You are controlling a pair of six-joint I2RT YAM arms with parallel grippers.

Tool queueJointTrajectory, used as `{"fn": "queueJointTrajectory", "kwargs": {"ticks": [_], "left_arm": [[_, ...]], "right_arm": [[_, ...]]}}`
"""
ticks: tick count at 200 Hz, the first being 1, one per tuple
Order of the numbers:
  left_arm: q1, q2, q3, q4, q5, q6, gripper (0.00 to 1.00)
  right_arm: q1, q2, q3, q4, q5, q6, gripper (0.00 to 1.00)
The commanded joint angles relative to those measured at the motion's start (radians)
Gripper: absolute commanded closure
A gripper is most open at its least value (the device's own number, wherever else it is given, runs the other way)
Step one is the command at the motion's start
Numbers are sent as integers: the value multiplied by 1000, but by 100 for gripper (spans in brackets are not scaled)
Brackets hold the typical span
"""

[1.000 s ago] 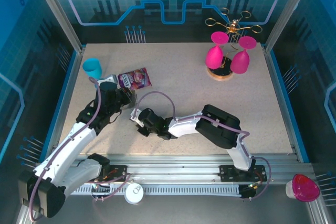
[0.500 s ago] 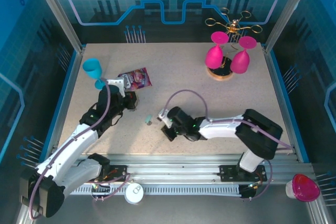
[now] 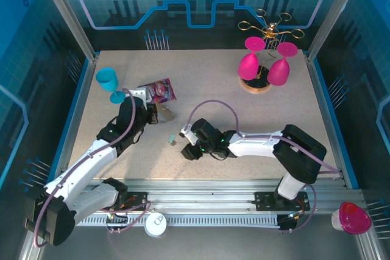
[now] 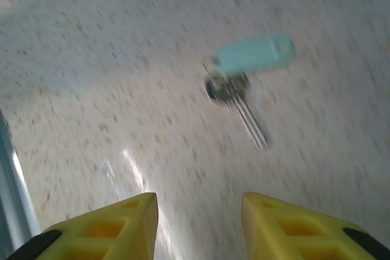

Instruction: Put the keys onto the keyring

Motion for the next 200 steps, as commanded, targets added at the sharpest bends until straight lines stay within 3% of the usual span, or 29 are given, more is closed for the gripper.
{"fn": "queueJointTrajectory", "kwargs": {"ticks": [1, 33, 52, 200], "left_arm": [[5, -23, 37, -22, -35, -55, 100], [7, -24, 37, -15, -32, -32, 100], [7, -31, 27, -4, -28, -19, 100], [7, -83, -19, 17, 0, -8, 100]], "right_arm": [[20, 64, 0, 227, 41, -225, 60], [18, 161, -27, 452, 3, -593, 63], [8, 203, -12, 476, -42, -689, 64], [-15, 306, 129, 330, -42, -636, 68]]}}
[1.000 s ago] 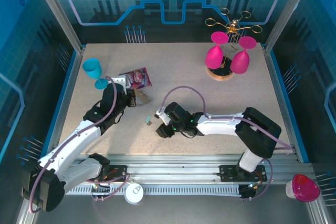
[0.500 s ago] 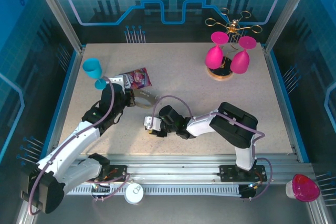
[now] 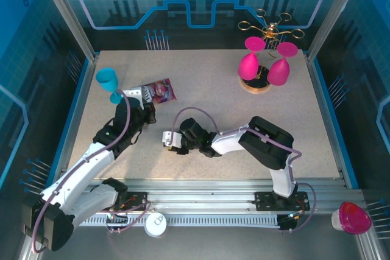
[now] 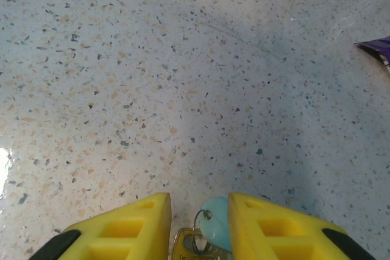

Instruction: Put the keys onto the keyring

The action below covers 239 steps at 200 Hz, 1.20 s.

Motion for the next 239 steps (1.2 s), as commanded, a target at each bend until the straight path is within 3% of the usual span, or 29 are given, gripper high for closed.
{"fn": "queueJointTrajectory", "kwargs": {"ticks": [1, 105, 145, 166, 205, 239], "left_arm": [[6, -28, -20, 30, 8, 15, 100], [6, -47, -29, 32, 18, 18, 100], [6, -55, -34, 35, 20, 22, 100], [6, -56, -34, 33, 26, 30, 100], [5, -46, -40, 67, 110, 76, 100], [-19, 0, -43, 135, 223, 146, 100]], "right_arm": [[-13, 18, 22, -31, -5, 18, 68], [-18, 44, 76, -122, 48, 61, 84], [-27, 10, 56, -132, 8, 80, 100], [-39, -42, 14, -129, -26, 119, 100], [-61, -210, -129, -186, -67, 282, 100], [-90, -388, -252, -359, -18, 569, 100]]}}
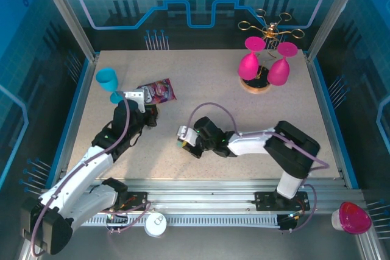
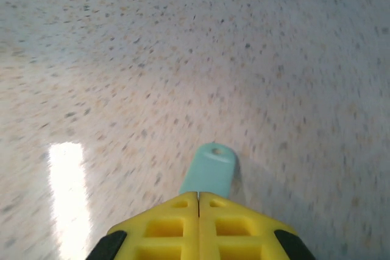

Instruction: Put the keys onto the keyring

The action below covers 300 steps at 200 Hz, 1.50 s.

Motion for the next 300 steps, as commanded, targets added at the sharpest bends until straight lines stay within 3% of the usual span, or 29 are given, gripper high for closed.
{"fn": "queueJointTrajectory", "kwargs": {"ticks": [1, 35, 93, 159, 214, 300], "left_arm": [[-19, 31, -7, 88, 106, 79, 100], [-119, 108, 26, 93, 57, 186, 100], [-163, 187, 48, 129, 86, 206, 100], [-164, 219, 54, 126, 95, 213, 100], [-163, 218, 49, 126, 98, 216, 100], [-164, 214, 44, 132, 98, 221, 100]], "right_arm": [[-31, -103, -61, -161, 14, 249, 100], [-73, -189, -58, -437, 51, 491, 100], [-99, -236, -53, -610, 121, 621, 100], [-154, -190, -66, -591, 54, 647, 100], [-168, -186, -73, -613, 22, 640, 81], [-168, -187, -62, -629, 19, 629, 79]]}}
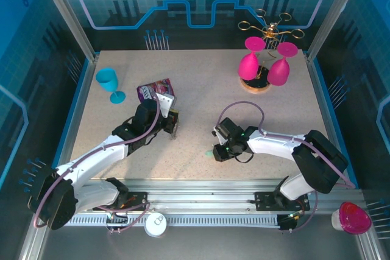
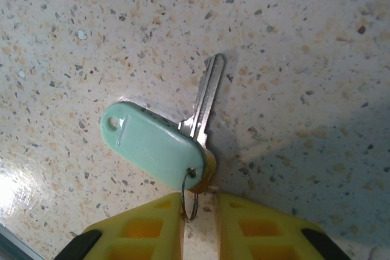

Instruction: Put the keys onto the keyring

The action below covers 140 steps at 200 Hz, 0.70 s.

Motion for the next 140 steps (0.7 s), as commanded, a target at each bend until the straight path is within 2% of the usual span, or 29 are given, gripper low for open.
{"fn": "queueJointTrajectory", "kwargs": {"ticks": [1, 94, 140], "left_arm": [[-7, -6, 24, 32, 23, 25, 100], [-7, -3, 23, 27, 25, 27, 100], [-8, -5, 21, 21, 28, 28, 100]], "right_arm": [[-11, 11, 6, -20, -8, -6, 79], [-11, 27, 37, -7, 2, -16, 79], [-12, 35, 47, -12, 3, -26, 86]]}}
